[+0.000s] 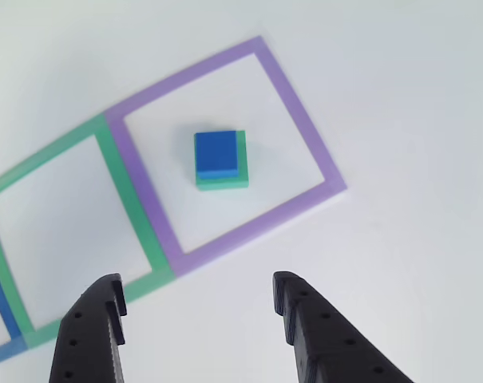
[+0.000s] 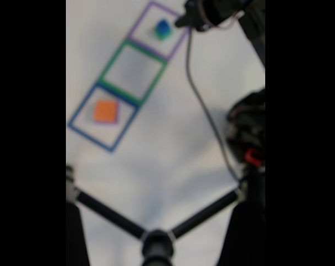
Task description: Tower of hanoi
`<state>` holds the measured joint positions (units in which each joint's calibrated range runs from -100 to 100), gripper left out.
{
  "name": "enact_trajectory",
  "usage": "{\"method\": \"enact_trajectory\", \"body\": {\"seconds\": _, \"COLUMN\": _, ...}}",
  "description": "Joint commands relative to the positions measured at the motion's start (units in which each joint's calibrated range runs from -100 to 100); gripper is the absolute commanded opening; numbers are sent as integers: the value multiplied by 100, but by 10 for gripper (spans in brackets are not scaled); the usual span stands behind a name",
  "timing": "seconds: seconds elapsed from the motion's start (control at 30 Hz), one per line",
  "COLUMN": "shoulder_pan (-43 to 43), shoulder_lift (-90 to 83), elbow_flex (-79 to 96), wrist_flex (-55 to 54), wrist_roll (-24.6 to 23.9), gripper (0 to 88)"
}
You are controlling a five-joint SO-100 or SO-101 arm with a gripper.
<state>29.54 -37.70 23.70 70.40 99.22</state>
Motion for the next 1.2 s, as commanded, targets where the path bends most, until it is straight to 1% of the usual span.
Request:
{"method": "enact_trajectory", "body": {"seconds": 0.0, "shoulder_pan": 206, "shoulder_lift": -485, "elbow_flex": 1042, "wrist_flex": -1354, "wrist_roll": 78, "gripper": 229}}
{"method": "enact_trajectory", "body": {"seconds": 0.1, "shoulder_pan": 191, "shoulder_lift": -557, "elbow_flex": 1678, "wrist_flex": -2155, "wrist_roll": 78, "gripper": 226}}
{"method": "enact_trajectory", "body": {"seconds": 0.23, "shoulder_pan": 122, "shoulder_lift": -717, "elbow_flex": 2869, "wrist_flex": -3645, "wrist_roll": 78, "gripper": 237}}
{"method": "enact_trajectory", "body": {"seconds": 0.4, "shoulder_pan": 176, "shoulder_lift": -677, "elbow_flex": 3859, "wrist_flex": -5004, "wrist_roll": 78, "gripper": 251}}
{"method": "enact_trajectory", "body": {"seconds": 0.57, "shoulder_pan": 153, "shoulder_lift": -285, "elbow_flex": 4641, "wrist_flex": -6469, "wrist_roll": 78, "gripper": 282}}
{"method": "enact_trajectory", "body": {"seconds": 0.7, "shoulder_pan": 107, "shoulder_lift": 332, "elbow_flex": 4895, "wrist_flex": -7530, "wrist_roll": 78, "gripper": 286}}
{"method": "enact_trajectory", "body": {"seconds": 0.93, "shoulder_pan": 130, "shoulder_lift": 1254, "elbow_flex": 5104, "wrist_flex": -8800, "wrist_roll": 78, "gripper": 289}}
{"method": "enact_trajectory", "body": {"seconds": 1.17, "shoulder_pan": 122, "shoulder_lift": 1871, "elbow_flex": 5013, "wrist_flex": -9407, "wrist_roll": 78, "gripper": 286}}
